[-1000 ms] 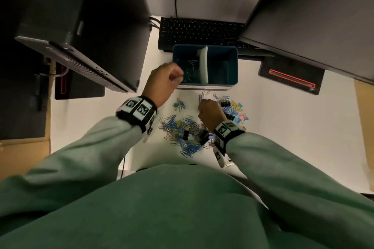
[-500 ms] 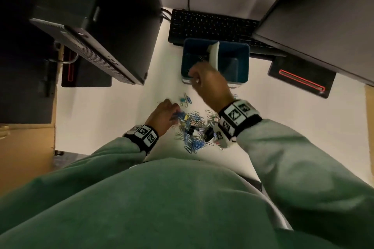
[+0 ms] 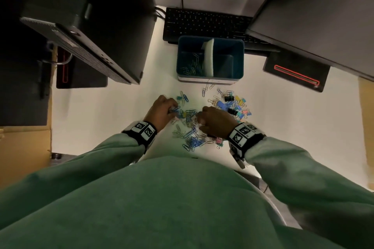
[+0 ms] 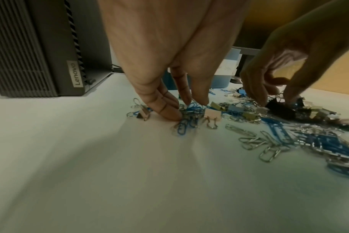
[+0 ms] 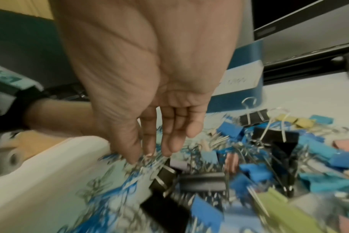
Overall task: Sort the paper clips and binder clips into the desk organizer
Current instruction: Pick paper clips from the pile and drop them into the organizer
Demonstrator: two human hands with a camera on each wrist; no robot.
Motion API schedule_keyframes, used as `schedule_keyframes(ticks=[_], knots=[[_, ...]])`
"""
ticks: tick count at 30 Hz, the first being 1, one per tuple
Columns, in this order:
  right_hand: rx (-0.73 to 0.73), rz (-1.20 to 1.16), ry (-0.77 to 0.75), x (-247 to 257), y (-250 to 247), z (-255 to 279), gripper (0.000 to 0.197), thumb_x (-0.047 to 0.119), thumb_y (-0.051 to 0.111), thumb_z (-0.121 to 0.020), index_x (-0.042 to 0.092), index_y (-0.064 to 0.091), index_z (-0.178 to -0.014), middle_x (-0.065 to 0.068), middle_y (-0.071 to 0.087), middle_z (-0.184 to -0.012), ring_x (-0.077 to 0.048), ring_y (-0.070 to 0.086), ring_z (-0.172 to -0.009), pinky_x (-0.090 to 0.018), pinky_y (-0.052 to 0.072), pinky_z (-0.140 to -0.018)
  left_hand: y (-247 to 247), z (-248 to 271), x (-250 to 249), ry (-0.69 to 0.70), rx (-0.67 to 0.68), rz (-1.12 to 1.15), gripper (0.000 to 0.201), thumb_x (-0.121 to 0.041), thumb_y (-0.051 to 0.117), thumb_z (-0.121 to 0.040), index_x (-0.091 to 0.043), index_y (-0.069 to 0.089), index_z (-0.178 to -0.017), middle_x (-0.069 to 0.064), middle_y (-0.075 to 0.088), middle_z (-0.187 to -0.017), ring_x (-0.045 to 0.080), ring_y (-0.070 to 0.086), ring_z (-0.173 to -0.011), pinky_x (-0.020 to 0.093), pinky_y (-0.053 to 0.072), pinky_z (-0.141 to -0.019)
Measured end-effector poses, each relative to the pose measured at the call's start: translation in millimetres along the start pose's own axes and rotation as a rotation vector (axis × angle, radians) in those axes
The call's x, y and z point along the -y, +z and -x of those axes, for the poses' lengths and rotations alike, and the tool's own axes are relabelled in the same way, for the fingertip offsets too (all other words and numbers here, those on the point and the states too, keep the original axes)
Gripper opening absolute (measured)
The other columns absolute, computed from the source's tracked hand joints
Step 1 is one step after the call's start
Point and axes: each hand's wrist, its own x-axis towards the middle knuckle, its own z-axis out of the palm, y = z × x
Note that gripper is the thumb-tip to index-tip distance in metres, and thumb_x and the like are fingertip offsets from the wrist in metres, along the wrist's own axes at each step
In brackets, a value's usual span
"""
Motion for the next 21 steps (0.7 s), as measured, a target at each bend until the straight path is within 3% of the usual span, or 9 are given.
schedule_keyframes(ticks=[3,6,10,13,15,18,21], knots=[[-0.117,-0.033,0.057,-0.4,-9.0,-11.3,0.028,0.028,0.061,-0.091,0.016,0.058,-0.115,-0.006,0.058,-0.112,-0.024,0.059,-0.101,-0.033,0.046,-0.074,4.6,-3.6,-7.0,-0.010,-0.003,-0.052,0.023,-0.014,0.071,-0.079,-0.011,0.062,-0.100,0.013,0.047,-0.100,0.027,0.053,-0.088,0.026,0.044,-0.079],[-0.093,0.023,0.095,7.4,-6.0,-32.0,0.034,0.013,0.060,-0.090,0.010,0.053,-0.122,-0.010,0.054,-0.118,-0.028,0.058,-0.106,-0.038,0.048,-0.079,5.5,-7.3,-14.0,-0.019,0.006,-0.068,0.017,-0.014,0.070,-0.081,-0.007,0.063,-0.095,0.015,0.050,-0.100,0.027,0.053,-0.086,0.025,0.040,-0.076],[-0.058,0.024,0.123,7.2,5.3,-43.5,0.020,0.005,0.048,-0.091,0.007,0.058,-0.108,-0.012,0.057,-0.110,-0.032,0.061,-0.102,-0.039,0.048,-0.076,4.7,-11.4,-12.5,-0.020,0.000,-0.045,0.013,-0.013,0.072,-0.081,-0.006,0.066,-0.089,0.011,0.052,-0.095,0.024,0.054,-0.081,0.025,0.041,-0.074],[-0.065,-0.064,0.144,-7.5,9.9,-38.4,0.016,0.003,0.047,-0.089,0.007,0.061,-0.098,-0.012,0.061,-0.104,-0.032,0.062,-0.097,-0.038,0.051,-0.081,1.1,-9.9,-8.0,-0.009,-0.033,-0.009,0.011,-0.012,0.074,-0.079,-0.006,0.066,-0.084,0.002,0.051,-0.086,0.021,0.055,-0.076,0.024,0.039,-0.067],[-0.090,-0.132,0.166,-17.6,8.7,-31.2,0.015,0.004,0.050,-0.090,0.004,0.063,-0.097,-0.014,0.065,-0.101,-0.030,0.064,-0.094,-0.035,0.051,-0.082,-4.4,-7.0,-6.3,-0.011,-0.029,0.049,0.014,-0.012,0.077,-0.076,-0.005,0.067,-0.082,0.004,0.056,-0.082,0.019,0.056,-0.073,0.024,0.041,-0.065],[-0.195,-0.352,0.224,-25.6,-0.7,-16.2,0.011,0.007,0.058,-0.090,0.005,0.067,-0.095,-0.009,0.070,-0.096,-0.019,0.063,-0.084,-0.025,0.049,-0.076,-18.8,0.1,-7.9,-0.059,-0.002,0.141,0.010,-0.009,0.075,-0.078,-0.009,0.068,-0.085,0.006,0.067,-0.086,0.018,0.062,-0.078,0.026,0.049,-0.074],[-0.271,-0.524,0.241,-22.5,-22.5,-1.5,0.010,0.012,0.065,-0.088,0.011,0.070,-0.096,-0.003,0.072,-0.091,-0.006,0.062,-0.075,-0.012,0.049,-0.071,-40.7,4.6,-15.9,-0.122,-0.005,0.276,0.009,-0.013,0.075,-0.079,-0.014,0.068,-0.084,-0.002,0.069,-0.083,0.009,0.062,-0.076,0.011,0.045,-0.068]])
